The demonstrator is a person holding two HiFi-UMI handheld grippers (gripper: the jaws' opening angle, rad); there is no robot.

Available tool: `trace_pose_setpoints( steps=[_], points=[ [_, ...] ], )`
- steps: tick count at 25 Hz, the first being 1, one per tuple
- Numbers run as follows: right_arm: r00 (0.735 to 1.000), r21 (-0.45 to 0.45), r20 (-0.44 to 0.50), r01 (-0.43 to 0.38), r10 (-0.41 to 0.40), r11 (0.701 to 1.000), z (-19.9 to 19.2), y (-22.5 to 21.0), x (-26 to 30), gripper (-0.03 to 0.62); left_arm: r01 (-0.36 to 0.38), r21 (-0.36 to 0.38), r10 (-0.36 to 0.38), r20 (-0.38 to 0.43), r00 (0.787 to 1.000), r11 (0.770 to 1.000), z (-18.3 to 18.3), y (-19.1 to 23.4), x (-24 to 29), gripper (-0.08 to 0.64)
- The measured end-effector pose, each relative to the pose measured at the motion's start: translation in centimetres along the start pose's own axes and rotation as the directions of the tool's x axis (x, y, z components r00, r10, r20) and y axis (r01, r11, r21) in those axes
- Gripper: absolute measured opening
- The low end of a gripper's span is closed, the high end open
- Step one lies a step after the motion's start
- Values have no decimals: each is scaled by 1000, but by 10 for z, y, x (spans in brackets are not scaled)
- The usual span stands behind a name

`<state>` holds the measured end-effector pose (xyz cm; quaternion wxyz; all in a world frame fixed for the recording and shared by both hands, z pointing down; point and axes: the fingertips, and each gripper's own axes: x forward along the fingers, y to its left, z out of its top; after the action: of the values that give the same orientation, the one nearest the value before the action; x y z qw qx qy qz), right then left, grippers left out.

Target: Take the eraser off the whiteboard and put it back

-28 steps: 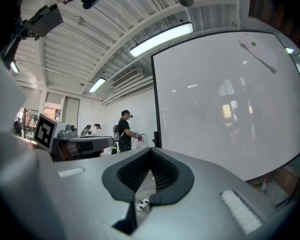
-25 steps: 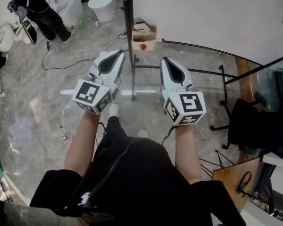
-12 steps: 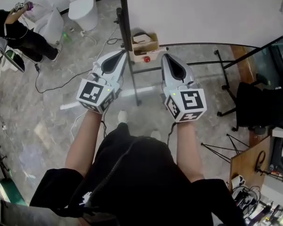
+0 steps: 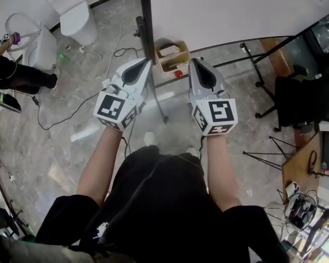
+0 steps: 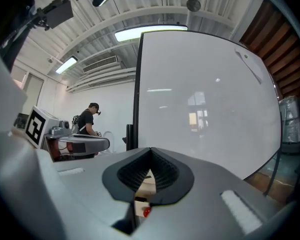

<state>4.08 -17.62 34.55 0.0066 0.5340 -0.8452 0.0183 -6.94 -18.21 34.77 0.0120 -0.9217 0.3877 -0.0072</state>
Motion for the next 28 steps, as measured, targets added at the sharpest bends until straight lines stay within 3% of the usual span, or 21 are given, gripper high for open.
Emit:
trace_pose_setpoints(
  steps=[15,23,28],
  points=[
    [992,-58,-44,114,-117,992,-26,19,33,9,146,-49,-146,5,989,988,-17,18,12,3],
    [993,-73,-61,94,-99,993,-34,20,44,18,129,-40,-129,0,992,991,-16,14,22,3],
    [994,-100,-81,71,-79,992,-38,22,50,99,105,-31,-105,-11,994,994,-17,8,24,3]
  ],
)
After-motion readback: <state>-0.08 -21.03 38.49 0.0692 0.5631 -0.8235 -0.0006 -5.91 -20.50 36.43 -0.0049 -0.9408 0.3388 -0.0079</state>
